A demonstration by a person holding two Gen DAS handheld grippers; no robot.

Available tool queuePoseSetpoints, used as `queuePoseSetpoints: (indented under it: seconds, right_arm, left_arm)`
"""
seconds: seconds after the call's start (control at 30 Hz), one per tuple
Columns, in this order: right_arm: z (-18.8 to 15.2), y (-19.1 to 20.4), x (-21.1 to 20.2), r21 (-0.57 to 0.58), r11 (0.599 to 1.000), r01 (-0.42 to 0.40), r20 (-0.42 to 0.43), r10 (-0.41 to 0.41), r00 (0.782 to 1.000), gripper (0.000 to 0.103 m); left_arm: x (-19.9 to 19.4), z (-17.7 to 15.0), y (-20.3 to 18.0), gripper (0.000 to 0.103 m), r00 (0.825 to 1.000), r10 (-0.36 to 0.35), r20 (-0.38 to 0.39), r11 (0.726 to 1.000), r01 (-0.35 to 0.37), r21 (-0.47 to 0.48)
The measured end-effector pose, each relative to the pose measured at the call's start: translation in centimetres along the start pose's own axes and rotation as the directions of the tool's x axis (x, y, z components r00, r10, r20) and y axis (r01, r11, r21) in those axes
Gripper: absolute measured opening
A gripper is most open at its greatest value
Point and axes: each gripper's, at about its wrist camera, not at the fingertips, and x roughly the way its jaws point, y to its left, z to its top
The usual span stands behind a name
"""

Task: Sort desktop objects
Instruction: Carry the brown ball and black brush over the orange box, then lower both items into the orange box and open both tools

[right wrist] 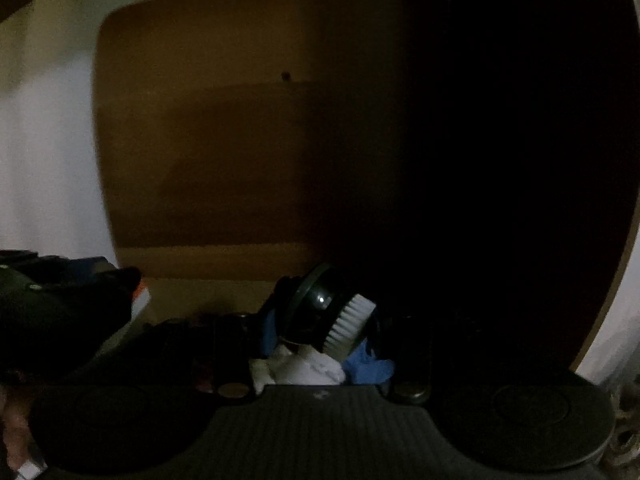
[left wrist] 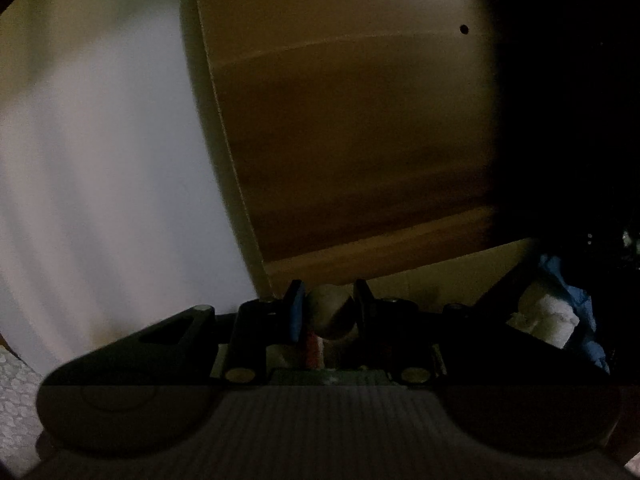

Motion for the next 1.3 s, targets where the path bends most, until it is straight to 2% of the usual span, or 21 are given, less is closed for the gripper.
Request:
queuePoseSetpoints:
  seconds: [0.47,0.87,0.93,1.0,1.03,1.07,1.17,1.27,1.3]
  right_arm:
    - [-0.3,-0.1,1.8,0.022,1.000,0.012,-0.020,-0.011,1.000,0.042]
    - [-0.4,0.1,1.9,0.019,1.000,0.006,-0.039,-0.006,0.999,0.043]
    - [-0.5,-0.2,1.8,0.010,1.000,0.003,-0.049,-0.002,0.999,0.048]
    - [-0.6,0.0,1.6,-0.012,1.000,0.012,-0.038,-0.012,0.999,0.055]
    - [-0.6,0.1,1.5,-0.018,1.000,0.022,-0.030,-0.023,0.999,0.069]
    - [-0.6,0.2,1.4,-0.025,0.999,0.029,-0.020,-0.030,0.999,0.076]
    - [-0.6,0.5,1.3,-0.043,0.998,0.051,-0.005,-0.051,0.999,0.083]
    - [-0.7,0.4,1.4,-0.027,0.998,0.053,0.002,-0.053,0.999,0.093]
    - [-0.8,0.4,1.5,-0.020,0.999,0.049,0.004,-0.049,0.999,0.093]
  left_arm:
    - [0.3,-0.7,-0.6,0.026,0.999,-0.047,-0.024,0.999,0.046,-0.007]
    - [0.5,-0.7,-0.5,0.027,0.998,-0.051,-0.045,0.998,0.049,-0.035]
    - [0.8,-0.7,-0.6,0.036,0.998,-0.037,-0.046,0.998,0.035,-0.047]
    - [0.6,-0.6,-0.7,0.065,0.999,-0.018,-0.040,0.998,0.016,-0.057]
    - [0.4,-0.6,-0.8,0.071,1.000,-0.009,-0.028,0.999,0.008,-0.054]
    - [0.3,-0.6,-1.0,0.083,1.000,0.000,-0.017,0.999,-0.001,-0.046]
    - [0.0,-0.6,-1.1,0.091,0.999,0.033,-0.005,0.998,-0.034,-0.044]
    - [-0.3,-0.7,-0.6,0.103,1.000,0.029,-0.001,0.996,-0.029,-0.088]
    - [-0.6,-0.7,-0.4,0.103,1.000,0.026,0.010,0.995,-0.024,-0.100]
